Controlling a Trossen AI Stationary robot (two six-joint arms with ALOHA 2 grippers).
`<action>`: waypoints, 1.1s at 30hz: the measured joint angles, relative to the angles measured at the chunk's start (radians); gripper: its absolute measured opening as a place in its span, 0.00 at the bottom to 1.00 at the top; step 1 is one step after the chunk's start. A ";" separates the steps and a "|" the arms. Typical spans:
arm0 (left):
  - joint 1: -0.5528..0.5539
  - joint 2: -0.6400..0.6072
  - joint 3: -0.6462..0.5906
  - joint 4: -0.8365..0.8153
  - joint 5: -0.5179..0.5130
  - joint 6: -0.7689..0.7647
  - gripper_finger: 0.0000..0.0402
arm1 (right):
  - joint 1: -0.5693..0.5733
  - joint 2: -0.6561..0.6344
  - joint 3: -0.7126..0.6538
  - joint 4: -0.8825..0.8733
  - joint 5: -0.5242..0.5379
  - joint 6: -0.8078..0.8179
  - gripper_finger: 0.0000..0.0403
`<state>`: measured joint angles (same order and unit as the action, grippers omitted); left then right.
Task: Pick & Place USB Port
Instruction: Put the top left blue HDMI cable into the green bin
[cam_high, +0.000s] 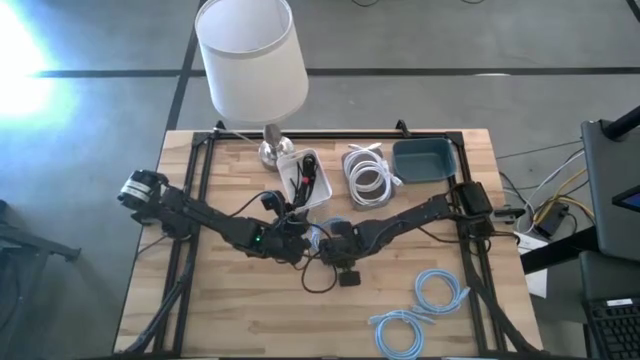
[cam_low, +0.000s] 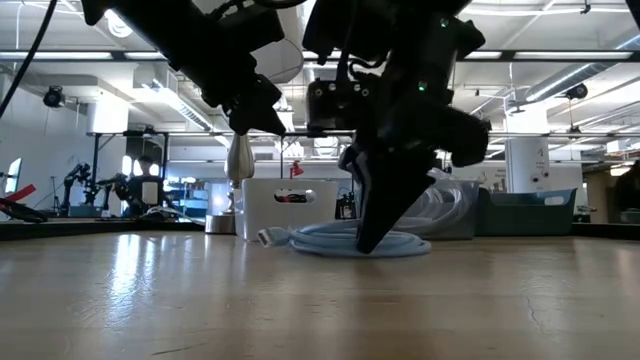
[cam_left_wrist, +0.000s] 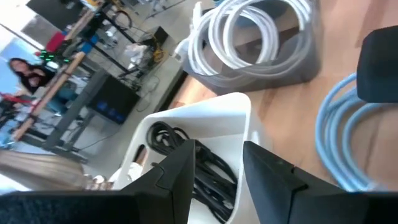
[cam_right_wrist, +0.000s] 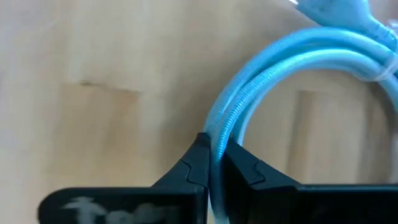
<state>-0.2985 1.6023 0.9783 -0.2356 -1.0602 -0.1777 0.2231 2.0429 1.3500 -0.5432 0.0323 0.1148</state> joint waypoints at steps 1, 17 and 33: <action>0.000 0.000 0.000 0.000 0.008 -0.002 0.35 | 0.001 -0.001 0.000 -0.001 -0.019 -0.001 0.04; -0.009 0.000 0.000 0.001 0.005 -0.065 0.35 | 0.089 -0.125 0.083 -0.254 -0.105 0.209 0.03; -0.031 0.000 -0.001 -0.001 0.016 -0.113 0.35 | 0.254 -0.368 0.048 -0.643 0.599 0.484 0.03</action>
<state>-0.3298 1.6024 0.9771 -0.2363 -1.0443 -0.2909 0.4770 1.6745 1.3980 -1.1861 0.6318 0.5990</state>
